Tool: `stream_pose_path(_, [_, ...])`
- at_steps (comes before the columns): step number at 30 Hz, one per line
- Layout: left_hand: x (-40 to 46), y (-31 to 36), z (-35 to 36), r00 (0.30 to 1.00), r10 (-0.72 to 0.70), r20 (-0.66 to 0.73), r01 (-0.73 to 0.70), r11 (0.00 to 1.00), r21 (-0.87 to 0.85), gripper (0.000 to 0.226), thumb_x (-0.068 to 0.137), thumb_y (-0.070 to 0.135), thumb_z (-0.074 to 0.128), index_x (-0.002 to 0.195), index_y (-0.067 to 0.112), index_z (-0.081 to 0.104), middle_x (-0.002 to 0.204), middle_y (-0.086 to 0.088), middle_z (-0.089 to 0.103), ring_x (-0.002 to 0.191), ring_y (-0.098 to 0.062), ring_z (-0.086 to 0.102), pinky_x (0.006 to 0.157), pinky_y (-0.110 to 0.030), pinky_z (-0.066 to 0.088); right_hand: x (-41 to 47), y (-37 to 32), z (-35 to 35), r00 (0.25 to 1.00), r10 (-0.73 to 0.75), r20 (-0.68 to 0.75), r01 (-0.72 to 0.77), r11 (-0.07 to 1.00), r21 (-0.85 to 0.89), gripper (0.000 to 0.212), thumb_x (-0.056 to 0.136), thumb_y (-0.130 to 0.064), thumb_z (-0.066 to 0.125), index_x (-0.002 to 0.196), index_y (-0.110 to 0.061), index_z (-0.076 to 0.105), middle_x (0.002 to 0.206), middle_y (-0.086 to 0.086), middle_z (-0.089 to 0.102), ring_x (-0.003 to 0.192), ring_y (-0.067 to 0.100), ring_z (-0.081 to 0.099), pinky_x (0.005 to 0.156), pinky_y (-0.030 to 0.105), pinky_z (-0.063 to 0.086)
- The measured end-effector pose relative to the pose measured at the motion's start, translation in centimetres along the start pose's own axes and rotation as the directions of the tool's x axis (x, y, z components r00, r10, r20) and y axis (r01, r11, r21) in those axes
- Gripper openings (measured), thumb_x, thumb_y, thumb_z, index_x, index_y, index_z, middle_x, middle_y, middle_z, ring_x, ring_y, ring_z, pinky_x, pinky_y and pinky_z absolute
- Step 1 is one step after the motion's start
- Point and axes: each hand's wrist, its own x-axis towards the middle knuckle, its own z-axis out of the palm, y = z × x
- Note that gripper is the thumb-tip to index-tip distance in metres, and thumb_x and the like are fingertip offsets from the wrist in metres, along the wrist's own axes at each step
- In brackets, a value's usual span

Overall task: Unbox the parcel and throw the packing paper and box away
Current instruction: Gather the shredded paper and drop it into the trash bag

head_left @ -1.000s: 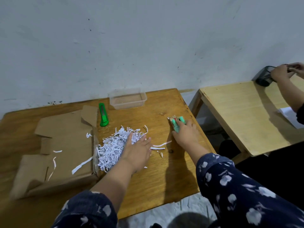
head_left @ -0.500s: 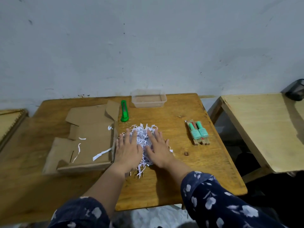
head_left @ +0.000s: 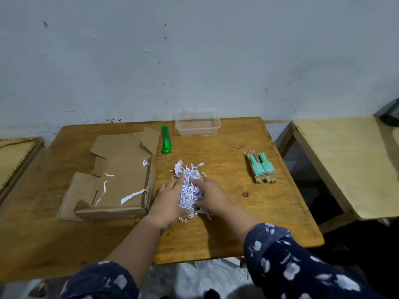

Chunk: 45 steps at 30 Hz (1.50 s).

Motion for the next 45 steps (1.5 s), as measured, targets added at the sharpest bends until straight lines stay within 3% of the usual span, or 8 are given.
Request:
stream_pose_path(3, [0.3, 0.3, 0.2, 0.999, 0.032, -0.028, -0.034, 0.998, -0.060, 0.110, 0.071, 0.026, 0.084, 0.153, 0.030, 0.010, 0.155, 0.001, 0.030, 0.140, -0.022, 0.029, 0.112, -0.034, 0.031, -1.2, 0.2, 0.1, 0.994, 0.050, -0.092, -0.038, 0.991, 0.126, 0.076, 0.073, -0.008, 0.078, 0.140, -0.025, 0.046, 0.134, 0.007, 0.054, 0.102, 0.020, 0.058, 0.085, 0.025, 0.047])
stream_pose_path(7, [0.3, 2.7, -0.7, 0.988, 0.149, -0.050, -0.154, 0.980, -0.122, 0.105, 0.071, 0.023, 0.083, 0.152, 0.032, 0.016, 0.153, 0.003, 0.032, 0.138, -0.021, 0.033, 0.108, -0.034, 0.033, -4.1, 0.1, -2.5, 0.973, 0.132, -0.188, -0.082, 0.964, 0.254, 0.072, 0.077, -0.006, 0.075, 0.139, -0.025, 0.045, 0.138, 0.000, 0.052, 0.107, 0.010, 0.054, 0.076, 0.008, 0.043])
stream_pose_path(12, [0.3, 7.6, -1.4, 0.919, 0.391, -0.041, -0.394, 0.914, -0.097, 0.103, 0.071, 0.022, 0.083, 0.152, 0.027, 0.020, 0.153, -0.001, 0.032, 0.139, -0.023, 0.029, 0.112, -0.033, 0.025, -9.1, 0.7, -6.0, 0.900, 0.225, -0.373, -0.143, 0.961, 0.237, 0.067, 0.075, -0.005, 0.076, 0.136, -0.020, 0.051, 0.135, 0.000, 0.056, 0.115, 0.009, 0.052, 0.083, 0.004, 0.034])
stream_pose_path(17, [-2.4, 14.3, 2.2, 0.795, 0.606, 0.022, -0.600, 0.792, -0.116, 0.098, 0.068, 0.022, 0.085, 0.148, 0.015, 0.030, 0.144, -0.009, 0.039, 0.133, -0.028, 0.037, 0.112, -0.034, 0.029, -18.0, 3.3, -7.0, 0.757, 0.387, -0.526, -0.287, 0.921, 0.264, 0.061, 0.073, -0.005, 0.076, 0.131, -0.011, 0.056, 0.131, 0.009, 0.059, 0.121, 0.021, 0.055, 0.087, 0.007, 0.029])
stream_pose_path(22, [-7.8, 21.4, 9.8, 0.638, 0.750, 0.174, -0.730, 0.661, -0.175, 0.092, 0.073, 0.022, 0.081, 0.149, 0.019, 0.029, 0.138, -0.004, 0.038, 0.129, -0.022, 0.039, 0.107, -0.033, 0.035, -29.3, 7.6, -5.1, 0.583, 0.580, -0.569, -0.449, 0.814, 0.369, 0.062, 0.072, -0.006, 0.076, 0.130, -0.016, 0.058, 0.127, 0.008, 0.061, 0.116, 0.023, 0.058, 0.096, 0.026, 0.044])
stream_pose_path(28, [-14.0, 27.3, 18.5, 0.452, 0.808, 0.378, -0.790, 0.559, -0.250, 0.087, 0.076, 0.029, 0.078, 0.148, 0.024, 0.029, 0.135, -0.003, 0.039, 0.127, -0.021, 0.039, 0.104, -0.037, 0.039, -40.5, 12.9, -1.1, 0.419, 0.751, -0.511, -0.562, 0.656, 0.503, 0.064, 0.074, -0.005, 0.075, 0.133, -0.019, 0.055, 0.126, 0.006, 0.060, 0.111, 0.021, 0.059, 0.098, 0.030, 0.046])
stream_pose_path(35, [-18.2, 28.9, 30.9, 0.403, 0.686, 0.605, -0.729, 0.641, -0.241, 0.091, 0.071, 0.030, 0.082, 0.147, 0.025, 0.032, 0.137, -0.003, 0.040, 0.127, -0.023, 0.039, 0.107, -0.036, 0.035, -47.9, 21.1, 6.9, 0.371, 0.874, -0.314, -0.617, 0.484, 0.620, 0.068, 0.071, -0.010, 0.078, 0.134, -0.015, 0.053, 0.128, 0.009, 0.058, 0.116, 0.022, 0.056, 0.094, 0.020, 0.037])
stream_pose_path(45, [-14.5, 18.6, 56.3, 0.347, 0.445, 0.826, -0.677, 0.728, -0.108, 0.090, 0.073, 0.033, 0.078, 0.149, 0.024, 0.029, 0.143, -0.005, 0.038, 0.130, -0.026, 0.039, 0.108, -0.038, 0.035, -45.4, 37.9, 29.2, 0.322, 0.946, 0.033, -0.650, 0.196, 0.734, 0.075, 0.072, -0.002, 0.072, 0.140, -0.014, 0.043, 0.134, 0.011, 0.047, 0.124, 0.023, 0.047, 0.089, 0.009, 0.027])
